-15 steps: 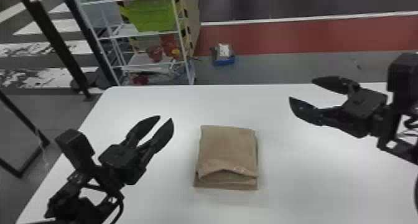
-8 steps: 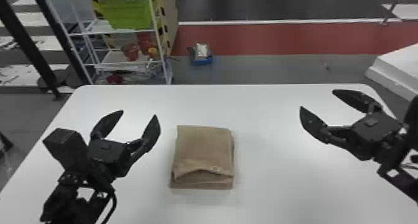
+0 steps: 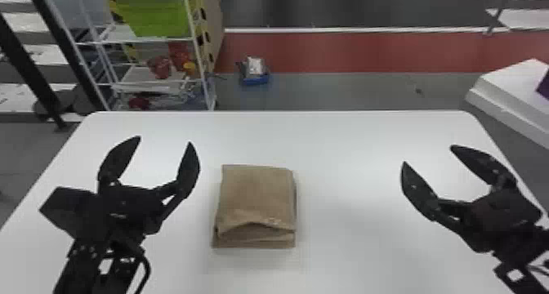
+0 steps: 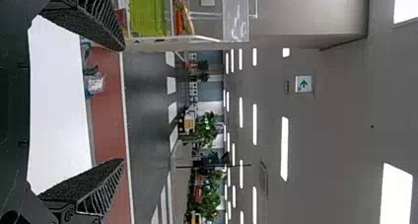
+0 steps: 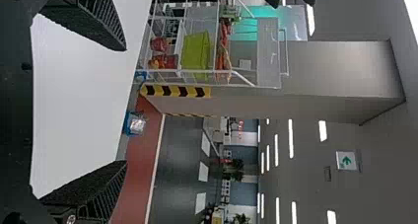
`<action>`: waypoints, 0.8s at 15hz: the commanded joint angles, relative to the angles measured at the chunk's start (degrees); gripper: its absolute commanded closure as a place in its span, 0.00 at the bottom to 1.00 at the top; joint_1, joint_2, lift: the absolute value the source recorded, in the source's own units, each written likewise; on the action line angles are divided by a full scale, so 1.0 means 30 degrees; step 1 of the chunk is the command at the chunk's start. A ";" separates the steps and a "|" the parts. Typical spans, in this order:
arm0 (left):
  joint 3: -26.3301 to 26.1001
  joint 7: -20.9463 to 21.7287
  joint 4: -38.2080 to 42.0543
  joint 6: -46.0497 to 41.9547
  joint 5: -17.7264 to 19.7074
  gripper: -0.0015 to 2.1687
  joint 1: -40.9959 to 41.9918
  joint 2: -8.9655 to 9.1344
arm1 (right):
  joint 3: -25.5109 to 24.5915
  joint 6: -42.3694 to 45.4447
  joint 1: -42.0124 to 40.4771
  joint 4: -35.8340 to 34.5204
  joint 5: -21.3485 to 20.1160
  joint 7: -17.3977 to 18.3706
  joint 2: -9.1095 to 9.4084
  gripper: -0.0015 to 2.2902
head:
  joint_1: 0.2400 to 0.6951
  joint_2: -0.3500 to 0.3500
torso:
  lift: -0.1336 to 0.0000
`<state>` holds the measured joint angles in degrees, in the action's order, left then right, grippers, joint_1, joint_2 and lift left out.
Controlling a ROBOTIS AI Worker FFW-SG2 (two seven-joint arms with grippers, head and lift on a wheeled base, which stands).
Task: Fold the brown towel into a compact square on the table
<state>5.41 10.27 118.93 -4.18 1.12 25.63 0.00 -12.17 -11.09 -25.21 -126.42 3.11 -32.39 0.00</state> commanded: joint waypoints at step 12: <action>-0.0457 0.0210 0.0932 0.0972 0.0124 0.05 0.0832 0.0049 | -0.0221 -0.0158 -0.0797 -0.0926 0.0485 0.0455 0.0017 0.03 | 1.00 0.50 | 0.07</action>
<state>4.07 10.80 121.66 -1.33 1.46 28.11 0.00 -12.86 -11.60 -27.76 -129.25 4.73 -31.03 0.00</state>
